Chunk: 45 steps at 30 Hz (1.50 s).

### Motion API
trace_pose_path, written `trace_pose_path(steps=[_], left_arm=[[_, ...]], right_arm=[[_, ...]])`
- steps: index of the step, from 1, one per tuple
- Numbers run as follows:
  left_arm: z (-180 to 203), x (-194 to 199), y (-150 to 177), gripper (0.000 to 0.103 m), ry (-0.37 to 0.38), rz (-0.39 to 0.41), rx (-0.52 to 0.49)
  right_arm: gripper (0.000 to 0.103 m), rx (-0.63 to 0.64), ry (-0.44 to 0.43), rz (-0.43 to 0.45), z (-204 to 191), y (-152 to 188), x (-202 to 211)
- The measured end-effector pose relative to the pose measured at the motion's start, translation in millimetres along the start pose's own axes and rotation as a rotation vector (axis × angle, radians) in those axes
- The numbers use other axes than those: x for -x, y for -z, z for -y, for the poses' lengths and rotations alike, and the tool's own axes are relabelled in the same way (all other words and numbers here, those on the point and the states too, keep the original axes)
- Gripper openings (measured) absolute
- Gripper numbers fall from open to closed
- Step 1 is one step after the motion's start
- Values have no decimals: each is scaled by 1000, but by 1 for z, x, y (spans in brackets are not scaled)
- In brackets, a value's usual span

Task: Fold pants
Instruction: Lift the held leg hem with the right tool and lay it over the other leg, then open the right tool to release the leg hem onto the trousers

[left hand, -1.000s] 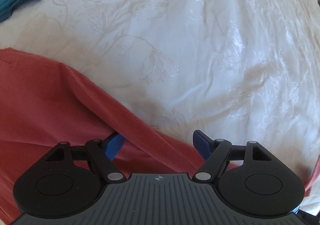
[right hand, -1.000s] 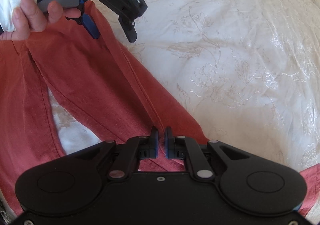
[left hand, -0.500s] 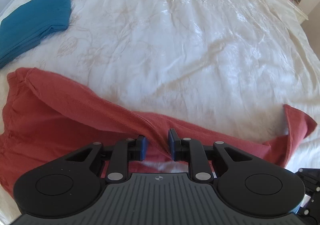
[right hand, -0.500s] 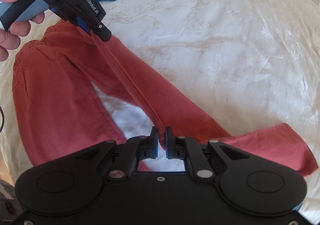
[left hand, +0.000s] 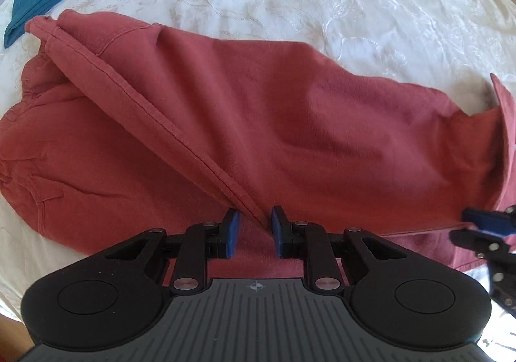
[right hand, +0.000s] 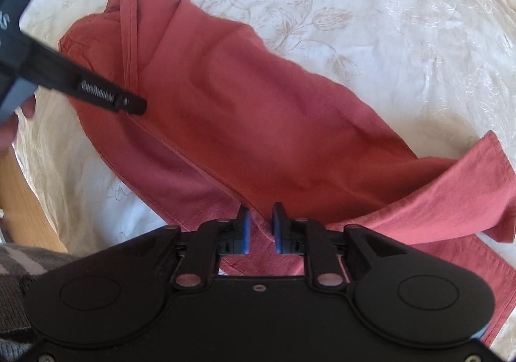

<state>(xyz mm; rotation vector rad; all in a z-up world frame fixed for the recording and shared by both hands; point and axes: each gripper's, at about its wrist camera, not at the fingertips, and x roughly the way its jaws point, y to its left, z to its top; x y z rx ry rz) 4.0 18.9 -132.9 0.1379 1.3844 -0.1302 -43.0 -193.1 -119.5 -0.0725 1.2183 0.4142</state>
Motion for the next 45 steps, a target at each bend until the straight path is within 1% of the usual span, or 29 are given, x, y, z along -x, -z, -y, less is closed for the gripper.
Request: trace_pose_path(steps=[1,3,5,10,13,15,16,17,18,19,20,21,22,24,25,28,30,32,33,34,36,37,38,39,41,42,43,44,45], left_arm=[[2,-4,1,22,-13,4,-14],[4,-9,1,22,-24,5,-30],[4,-12,0,21,-19,9,-33],[0,-10,2,22,5,23,-41],[-2,-7,2,22,13,30,-49],[-1,-4,7,22,15,35,-55],[0,-4,9,21,16,36,-60],[0,-4,9,21,17,35,-62],[0,-5,9,21,19,33,-62],[0,-6,8,22,23,31,-60],[-2,-7,7,22,28,28,-56],[-3,-8,6,22,34,26,-52],[-4,-7,6,21,40,27,-48],[-7,-3,5,21,51,40,-41],[-9,1,5,21,57,51,-35],[-11,18,4,21,76,106,-32],[-10,31,6,21,81,151,-43],[-7,39,11,21,82,181,-52],[-4,39,14,21,82,185,-62],[-1,37,17,21,83,180,-73],[9,27,23,21,58,147,-97],[15,21,26,21,40,130,-103],[19,17,29,21,31,118,-105],[22,14,32,21,19,106,-109],[28,12,37,21,5,94,-120],[31,11,39,21,-2,92,-127],[35,12,42,21,-14,91,-134],[36,12,44,21,-20,93,-135],[35,13,45,21,-23,96,-131]], right_arm=[[37,-51,9,23,6,-2,8],[54,-146,51,81,19,-5,22],[62,-250,148,128,37,-9,29],[64,-432,418,144,84,-32,12],[63,-525,534,97,113,-48,-11],[62,-557,575,61,124,-50,-24],[62,-573,582,31,131,-52,-30],[58,-588,582,6,136,-52,-37],[50,-599,599,-34,135,-50,-42],[43,-616,585,-60,137,-49,-46],[26,-626,573,-78,140,-47,-48],[17,-638,560,-88,141,-45,-47],[17,-650,550,-80,139,-44,-41],[15,-671,511,-21,138,-42,-21],[14,-695,473,32,137,-42,-5],[10,-750,357,272,127,-29,64],[10,-753,334,405,114,-10,109],[10,-793,352,451,107,16,133],[10,-828,372,439,107,34,136],[10,-862,404,399,110,53,131],[10,-914,461,268,121,84,108],[10,-927,465,214,130,98,93],[11,-929,449,211,134,103,86],[19,-929,431,226,134,107,82],[20,-931,380,276,136,105,77],[38,-936,357,295,137,100,75],[51,-942,346,316,142,94,71],[69,-941,343,340,145,87,66],[74,-937,343,357,147,81,63]])
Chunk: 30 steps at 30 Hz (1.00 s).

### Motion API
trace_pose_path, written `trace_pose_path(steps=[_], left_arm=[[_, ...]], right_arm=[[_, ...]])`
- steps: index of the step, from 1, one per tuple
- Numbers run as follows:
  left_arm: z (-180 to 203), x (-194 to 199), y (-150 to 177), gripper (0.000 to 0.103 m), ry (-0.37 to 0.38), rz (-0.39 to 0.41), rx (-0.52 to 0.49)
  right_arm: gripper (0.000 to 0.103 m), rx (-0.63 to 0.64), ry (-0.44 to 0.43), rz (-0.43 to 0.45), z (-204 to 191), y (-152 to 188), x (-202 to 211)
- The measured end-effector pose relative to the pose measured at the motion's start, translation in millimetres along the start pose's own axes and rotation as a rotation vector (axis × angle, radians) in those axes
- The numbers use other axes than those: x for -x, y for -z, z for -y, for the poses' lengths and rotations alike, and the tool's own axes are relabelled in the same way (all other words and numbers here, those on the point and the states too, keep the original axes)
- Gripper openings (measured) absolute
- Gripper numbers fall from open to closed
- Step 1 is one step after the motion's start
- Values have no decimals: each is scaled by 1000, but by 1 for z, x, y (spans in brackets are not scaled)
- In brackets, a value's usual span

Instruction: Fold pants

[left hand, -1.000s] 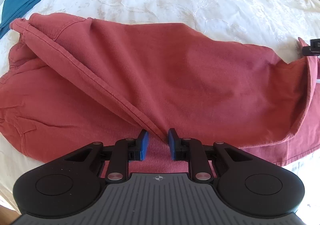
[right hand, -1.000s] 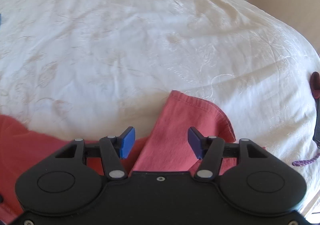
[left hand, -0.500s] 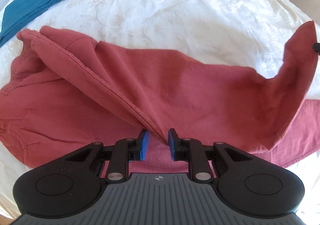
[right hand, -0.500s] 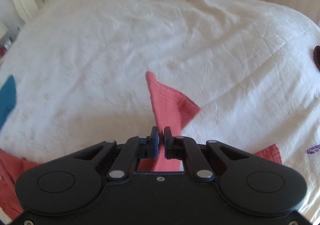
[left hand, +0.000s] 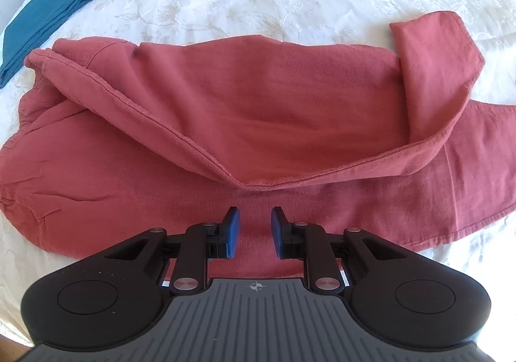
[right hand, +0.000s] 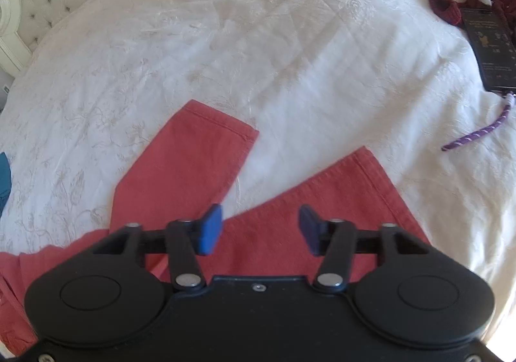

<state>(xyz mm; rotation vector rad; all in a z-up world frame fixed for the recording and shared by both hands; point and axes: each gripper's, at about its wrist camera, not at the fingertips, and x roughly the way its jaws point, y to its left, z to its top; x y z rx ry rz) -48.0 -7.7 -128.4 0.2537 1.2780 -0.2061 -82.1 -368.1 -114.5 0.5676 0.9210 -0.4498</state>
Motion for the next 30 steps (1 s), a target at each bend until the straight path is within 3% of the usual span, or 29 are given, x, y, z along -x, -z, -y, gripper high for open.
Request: trace_pose_path(steps=[7,11,14,16,18,20,25,30], left_arm=[[-12,16,-5,23,9,69,91],[-18,20,-9,29,18,93,137],[-25,23,-12,31,37,99,180],[-29,20,-16,32,48,97,213],[-33,17,-21,37,56,92,239],[-37,14,-25,43,48,81,250],[-53,-3,-35,44,46,41,315],[-67,-26,-44,44,72,-9,385]], right_arm=[[73,43,-33,-72,-23,-23,-60],[73,-23,-1,-129,-16,-28,-89],[73,-101,-37,-195,-7,-31,-107],[60,-146,-85,-232,-3,-32,-113],[10,-156,-127,-250,-5,-34,-114],[10,-138,-166,-216,-10,-36,-103],[9,-87,-224,-104,-13,-44,-50],[9,-99,-204,-84,3,-40,-18]])
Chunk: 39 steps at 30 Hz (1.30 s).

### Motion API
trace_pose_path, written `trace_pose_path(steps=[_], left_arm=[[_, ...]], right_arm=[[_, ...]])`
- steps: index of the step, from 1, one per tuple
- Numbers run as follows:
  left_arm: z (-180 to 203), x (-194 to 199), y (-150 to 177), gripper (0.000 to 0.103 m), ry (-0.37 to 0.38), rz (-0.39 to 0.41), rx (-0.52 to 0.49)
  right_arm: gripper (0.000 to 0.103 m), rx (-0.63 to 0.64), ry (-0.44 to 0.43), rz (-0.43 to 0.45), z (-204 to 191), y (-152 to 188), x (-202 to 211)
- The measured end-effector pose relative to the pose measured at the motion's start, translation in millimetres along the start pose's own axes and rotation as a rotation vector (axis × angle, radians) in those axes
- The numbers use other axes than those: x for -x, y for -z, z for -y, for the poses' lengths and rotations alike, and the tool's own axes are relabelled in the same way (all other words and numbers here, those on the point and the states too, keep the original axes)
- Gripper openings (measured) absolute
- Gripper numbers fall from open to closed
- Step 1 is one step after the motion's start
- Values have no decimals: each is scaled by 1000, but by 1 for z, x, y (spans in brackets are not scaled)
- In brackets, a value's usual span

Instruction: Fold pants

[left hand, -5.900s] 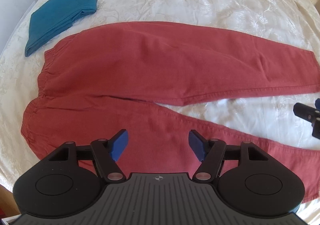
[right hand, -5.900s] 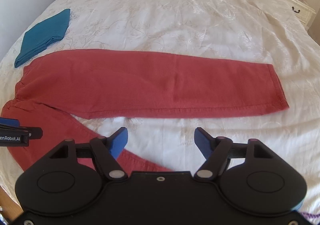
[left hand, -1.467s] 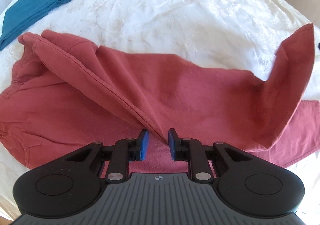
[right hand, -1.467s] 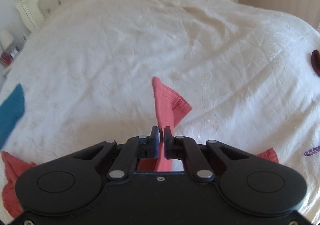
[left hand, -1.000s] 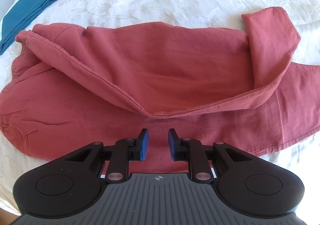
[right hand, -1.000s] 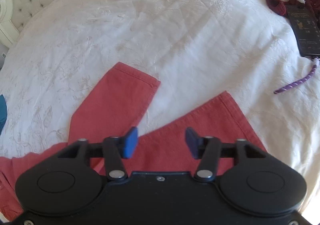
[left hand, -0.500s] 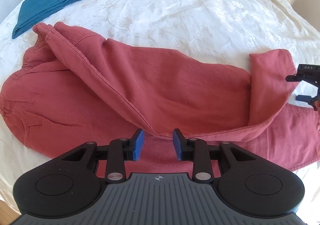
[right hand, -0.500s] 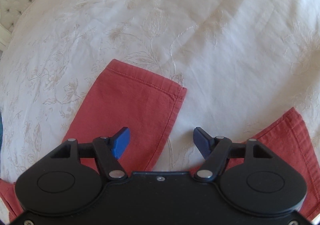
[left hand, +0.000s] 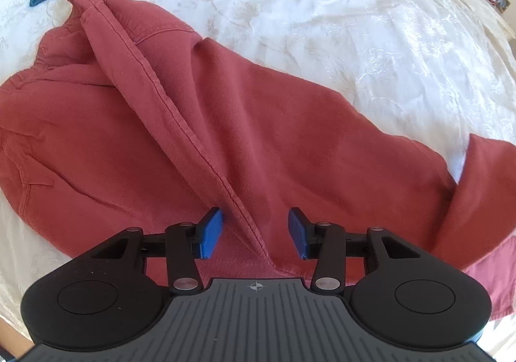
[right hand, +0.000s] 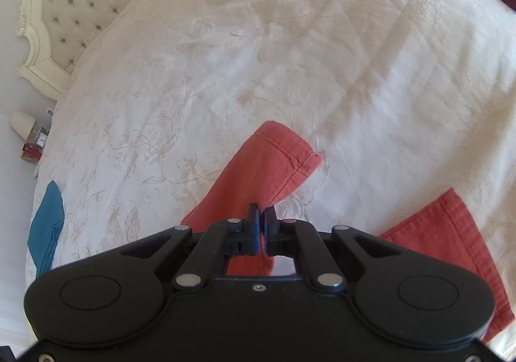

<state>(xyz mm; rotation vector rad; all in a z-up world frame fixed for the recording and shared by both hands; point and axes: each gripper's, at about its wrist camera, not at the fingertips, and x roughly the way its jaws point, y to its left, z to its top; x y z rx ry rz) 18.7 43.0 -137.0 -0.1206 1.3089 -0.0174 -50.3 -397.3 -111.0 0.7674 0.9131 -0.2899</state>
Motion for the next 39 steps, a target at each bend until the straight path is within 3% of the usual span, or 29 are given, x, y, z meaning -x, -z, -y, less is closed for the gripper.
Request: trace_pose_path(steps=[5,7,9,12,15,17,19,23,26,29,34,39], left_arm=[[-4,-22,-10,41,-35,-53,49],[-3,-22,-15,21,-40,-59,47],[-2,-12,-21,13,-21,-30,37],[3,20,-35,9,35,67,21],[16,66,-43,8,64,215,-26],[24,99,-41,8,85,318,-73],[31,120,-29,8,125,363,-114],[41,99,10,8,132,245,-168],[43,56,37,8,95,98,-176],[46,29,57,9,37,25,-229],[49,24,77,9,-31,18,-327],[35,31,76,11,-57,37,-296]], right_arm=[[9,-7,71,-26,12,12,7],[9,-5,94,-36,12,13,6],[9,10,102,-37,8,9,8],[9,34,63,12,-6,-5,21],[9,59,-14,115,-23,-21,53],[9,79,-61,189,-31,-24,84],[9,89,-67,237,-26,-15,112],[9,45,44,180,16,24,118],[9,-34,161,46,61,57,82],[8,-49,231,-64,82,81,47],[8,7,267,-91,78,88,32],[12,10,283,-149,88,85,24]])
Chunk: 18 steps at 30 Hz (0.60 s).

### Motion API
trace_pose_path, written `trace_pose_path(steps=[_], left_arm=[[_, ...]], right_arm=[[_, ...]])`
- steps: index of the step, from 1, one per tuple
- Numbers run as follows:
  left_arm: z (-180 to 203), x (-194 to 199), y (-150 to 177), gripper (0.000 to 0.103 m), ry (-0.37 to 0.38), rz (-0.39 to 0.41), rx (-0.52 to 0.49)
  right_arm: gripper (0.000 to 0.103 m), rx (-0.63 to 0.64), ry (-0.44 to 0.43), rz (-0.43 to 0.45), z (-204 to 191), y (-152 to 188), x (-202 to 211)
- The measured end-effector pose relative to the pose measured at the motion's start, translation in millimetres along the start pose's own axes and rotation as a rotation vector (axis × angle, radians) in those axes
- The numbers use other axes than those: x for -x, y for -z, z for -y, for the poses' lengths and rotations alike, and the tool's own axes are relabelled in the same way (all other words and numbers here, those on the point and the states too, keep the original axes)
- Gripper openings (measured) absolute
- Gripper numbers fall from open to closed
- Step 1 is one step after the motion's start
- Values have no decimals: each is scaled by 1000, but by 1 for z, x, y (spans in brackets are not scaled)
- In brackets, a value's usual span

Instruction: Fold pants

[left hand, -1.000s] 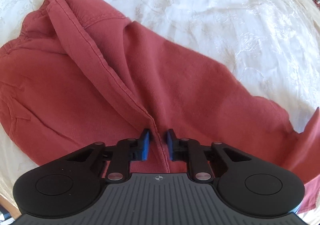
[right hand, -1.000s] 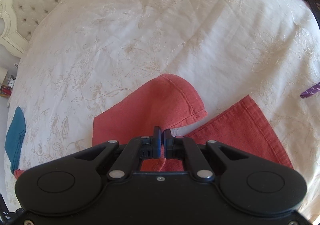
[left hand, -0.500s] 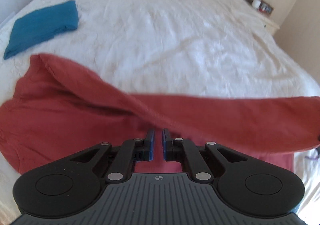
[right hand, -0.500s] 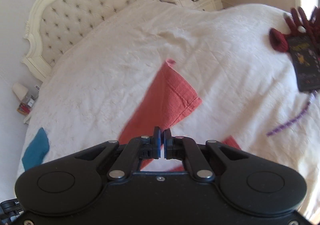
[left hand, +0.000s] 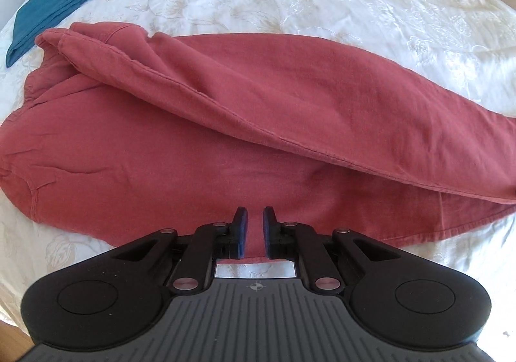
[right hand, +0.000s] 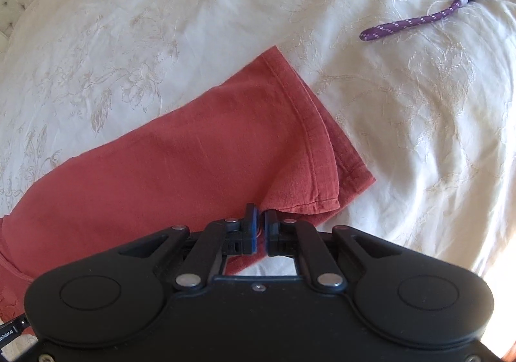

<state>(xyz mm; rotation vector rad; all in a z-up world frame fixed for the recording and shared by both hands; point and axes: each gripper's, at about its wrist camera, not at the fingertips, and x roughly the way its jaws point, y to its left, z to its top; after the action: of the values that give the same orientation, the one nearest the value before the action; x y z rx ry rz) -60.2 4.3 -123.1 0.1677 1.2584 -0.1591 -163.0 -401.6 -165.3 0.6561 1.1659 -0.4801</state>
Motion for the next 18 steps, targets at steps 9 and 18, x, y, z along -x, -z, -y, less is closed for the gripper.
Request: trace_pose_path(steps=[9,18], left_arm=[[-18,2,2,22,-72,3,92],[-13,15,-1,34,-126,43,129]], right_arm=[[40,-26,-1,-25,13,-2,6],[47,-41,7,27,37,0,38]])
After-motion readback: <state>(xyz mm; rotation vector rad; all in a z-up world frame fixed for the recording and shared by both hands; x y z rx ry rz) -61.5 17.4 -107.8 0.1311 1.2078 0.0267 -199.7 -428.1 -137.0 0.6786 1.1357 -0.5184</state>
